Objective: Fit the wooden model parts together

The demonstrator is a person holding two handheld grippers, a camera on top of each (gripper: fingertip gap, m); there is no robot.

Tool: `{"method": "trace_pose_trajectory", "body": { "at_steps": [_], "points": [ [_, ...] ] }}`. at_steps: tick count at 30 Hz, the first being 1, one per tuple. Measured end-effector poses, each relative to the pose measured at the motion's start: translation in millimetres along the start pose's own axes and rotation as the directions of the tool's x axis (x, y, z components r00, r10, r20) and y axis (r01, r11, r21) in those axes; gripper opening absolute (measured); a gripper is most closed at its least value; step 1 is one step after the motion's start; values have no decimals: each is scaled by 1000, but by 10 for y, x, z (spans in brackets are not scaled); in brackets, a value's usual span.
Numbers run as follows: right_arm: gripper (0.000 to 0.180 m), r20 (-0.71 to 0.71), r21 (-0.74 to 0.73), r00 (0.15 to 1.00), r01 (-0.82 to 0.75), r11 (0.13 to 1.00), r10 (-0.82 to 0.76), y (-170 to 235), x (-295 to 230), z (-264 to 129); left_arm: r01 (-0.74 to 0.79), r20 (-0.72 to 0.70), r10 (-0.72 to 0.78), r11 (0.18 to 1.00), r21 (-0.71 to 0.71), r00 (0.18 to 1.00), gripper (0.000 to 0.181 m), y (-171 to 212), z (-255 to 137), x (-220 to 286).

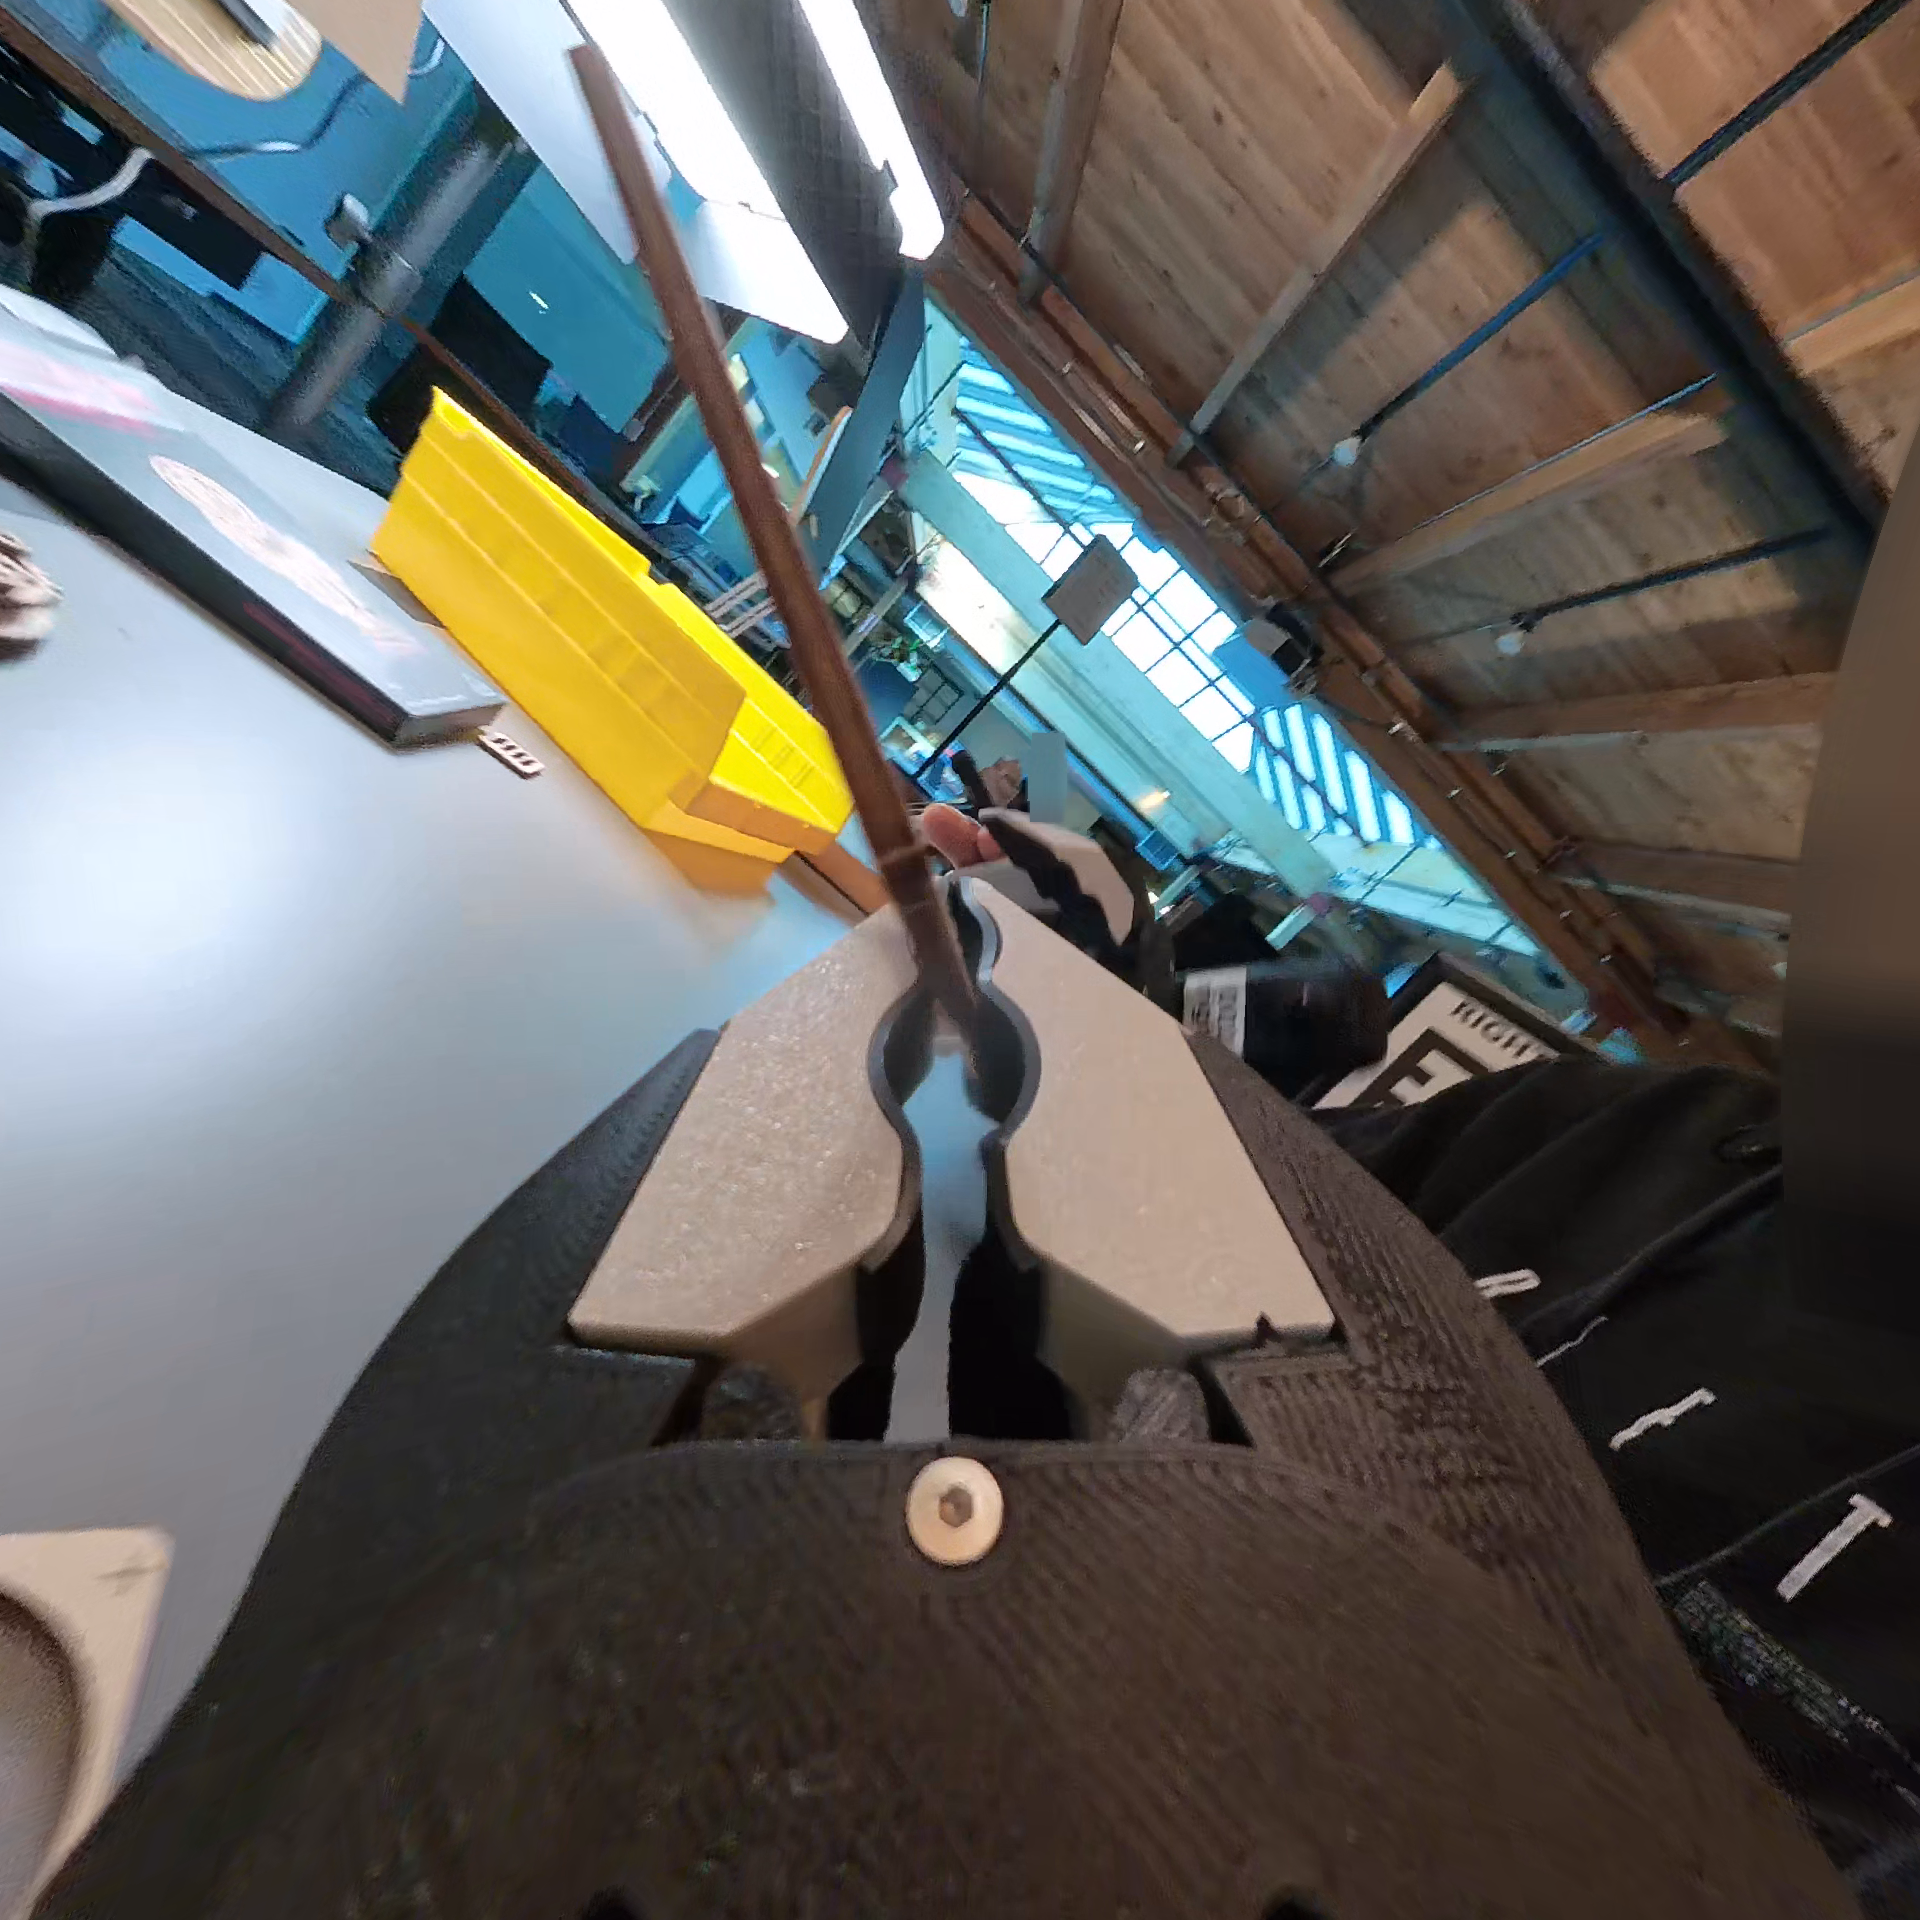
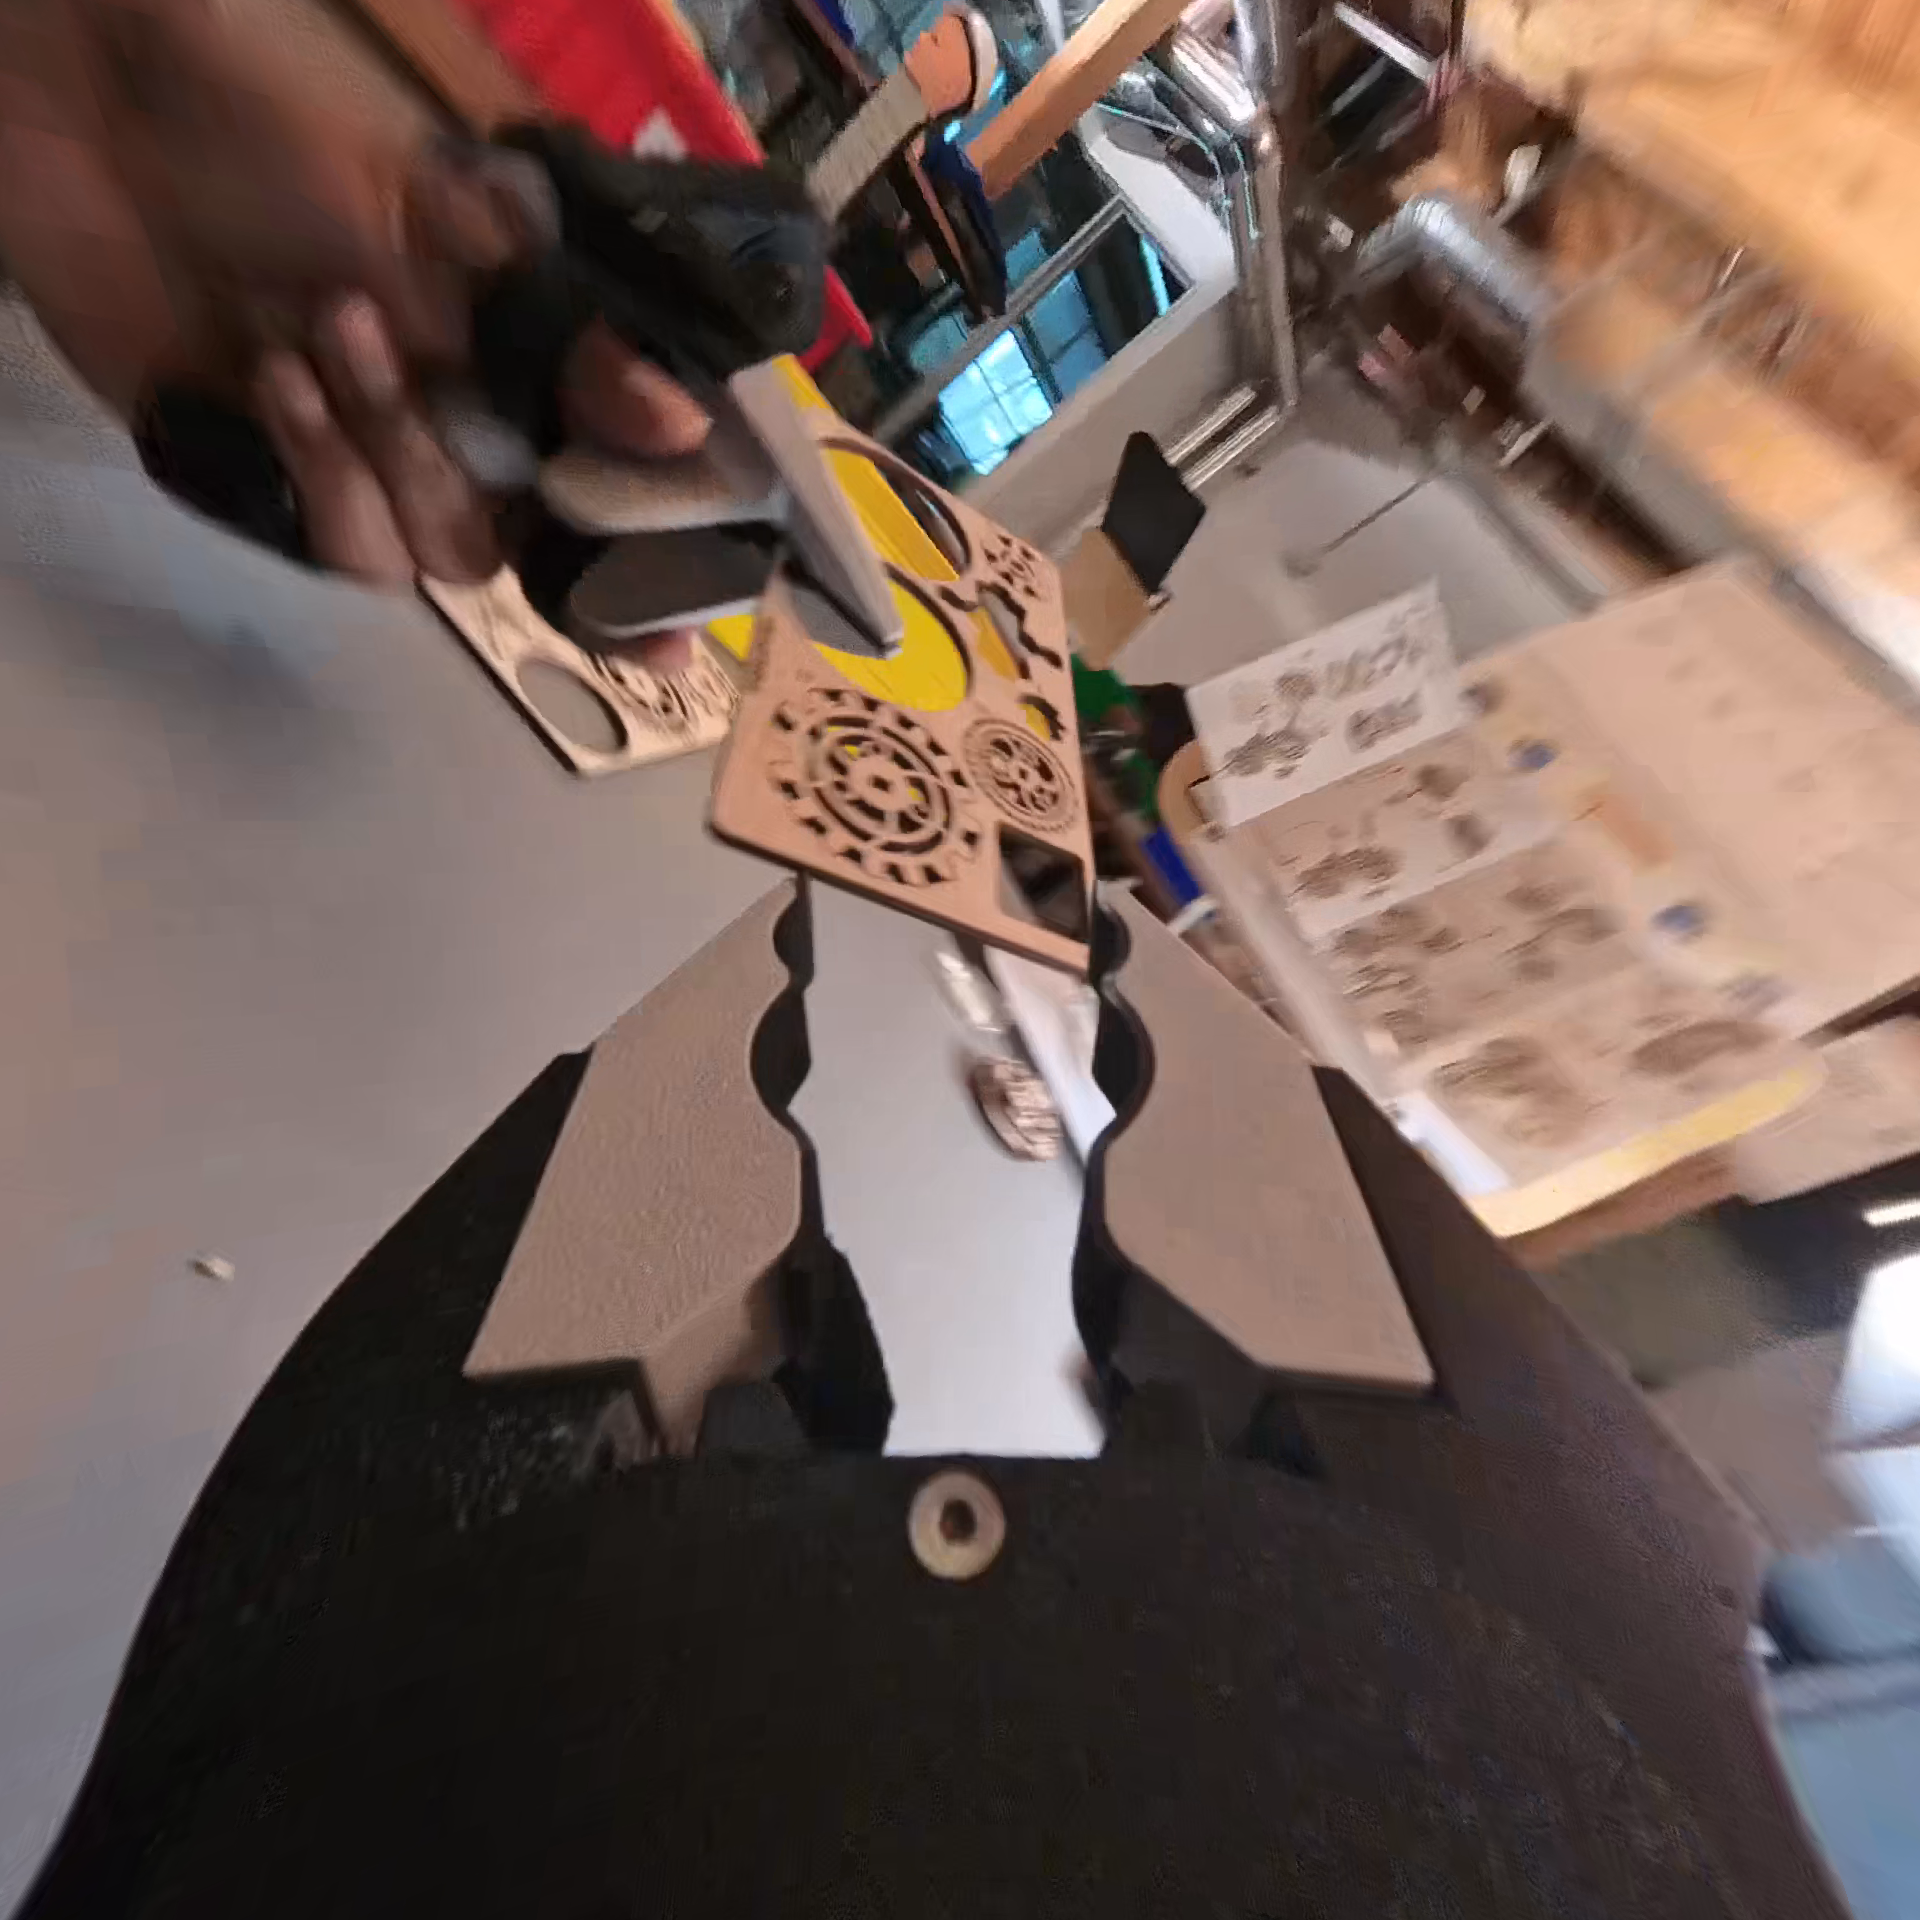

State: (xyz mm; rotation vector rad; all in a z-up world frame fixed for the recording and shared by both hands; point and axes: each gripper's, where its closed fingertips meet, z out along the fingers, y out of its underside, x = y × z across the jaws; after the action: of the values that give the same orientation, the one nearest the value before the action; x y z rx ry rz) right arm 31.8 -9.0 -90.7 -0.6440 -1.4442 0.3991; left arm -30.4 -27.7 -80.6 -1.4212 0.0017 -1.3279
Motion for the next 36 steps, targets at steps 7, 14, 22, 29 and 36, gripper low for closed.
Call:
{"method": "trace_pose_trajectory", "body": {
  "at_steps": [7, 14, 22, 29, 36],
  "points": [
    [64, 360, -215, 300, -895, 391, 883, 218, -1, 5, -153, -82, 136, 956, -252, 987, 0, 192, -41, 115],
    [38, 525, -490, 36, -804, 336, 851, -141, -824, 36, -86, -182, 39, 962, -258, 983, 0, 370, 185, 307],
    [1, 531, -486, -162, -862, 142, 832, -257, -681, 54, -46, -114, 22, 977, -208, 993, 27, 288, 128, 218],
    [1, 546, -526, -215, -840, 132, 810, -143, -557, -111, -91, -121, 49, 924, -371, 991, 6, 524, -13, 239],
    [17, 510, -392, -114, -913, 113, 853, -118, -255, -33, -73, -34, 68, 976, -206, 997, 1, 341, 100, 173]
  ]
}}
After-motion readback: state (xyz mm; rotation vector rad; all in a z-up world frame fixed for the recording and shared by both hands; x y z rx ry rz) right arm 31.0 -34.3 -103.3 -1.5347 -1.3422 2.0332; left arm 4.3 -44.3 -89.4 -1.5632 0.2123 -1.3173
